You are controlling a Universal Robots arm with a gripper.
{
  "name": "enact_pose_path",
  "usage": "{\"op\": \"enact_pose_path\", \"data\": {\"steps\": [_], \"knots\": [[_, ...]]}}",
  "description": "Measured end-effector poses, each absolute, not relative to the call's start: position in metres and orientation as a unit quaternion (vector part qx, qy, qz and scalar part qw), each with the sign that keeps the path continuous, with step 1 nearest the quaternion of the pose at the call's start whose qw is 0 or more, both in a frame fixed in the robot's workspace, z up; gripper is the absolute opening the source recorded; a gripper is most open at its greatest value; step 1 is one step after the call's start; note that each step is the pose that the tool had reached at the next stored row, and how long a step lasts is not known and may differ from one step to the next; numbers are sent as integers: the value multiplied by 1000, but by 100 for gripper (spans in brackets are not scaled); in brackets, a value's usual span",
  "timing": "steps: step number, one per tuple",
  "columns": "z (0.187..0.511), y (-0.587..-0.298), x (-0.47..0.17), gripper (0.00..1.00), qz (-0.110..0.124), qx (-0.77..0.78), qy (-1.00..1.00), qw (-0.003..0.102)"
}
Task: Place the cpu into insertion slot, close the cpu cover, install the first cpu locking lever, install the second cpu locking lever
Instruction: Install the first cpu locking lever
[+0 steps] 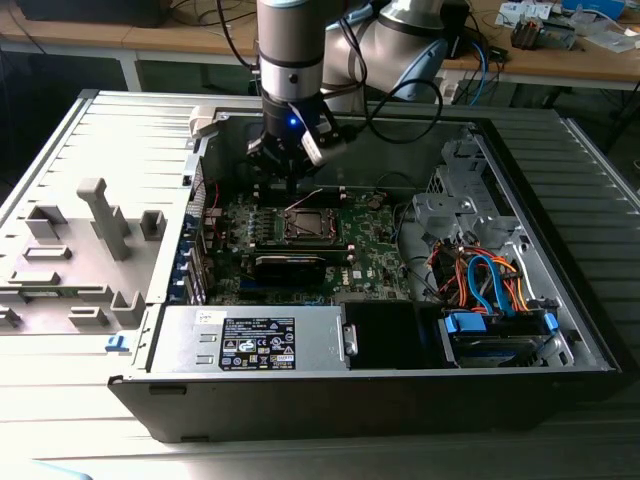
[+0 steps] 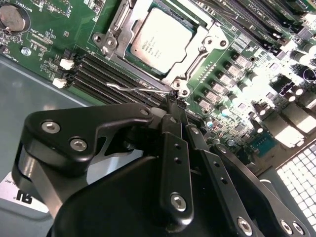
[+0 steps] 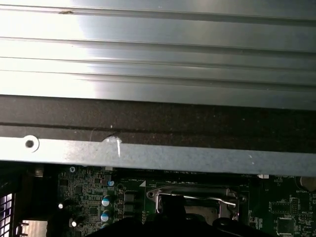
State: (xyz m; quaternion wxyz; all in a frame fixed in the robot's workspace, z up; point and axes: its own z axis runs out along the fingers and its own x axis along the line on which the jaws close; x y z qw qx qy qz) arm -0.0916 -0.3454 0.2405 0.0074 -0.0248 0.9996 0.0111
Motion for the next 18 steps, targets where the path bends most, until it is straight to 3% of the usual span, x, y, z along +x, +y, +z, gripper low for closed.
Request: {"op": "enact_pose_path", "data": {"steps": [18], "knots": [[234, -341, -92, 11, 11, -25, 1000, 7]]}}
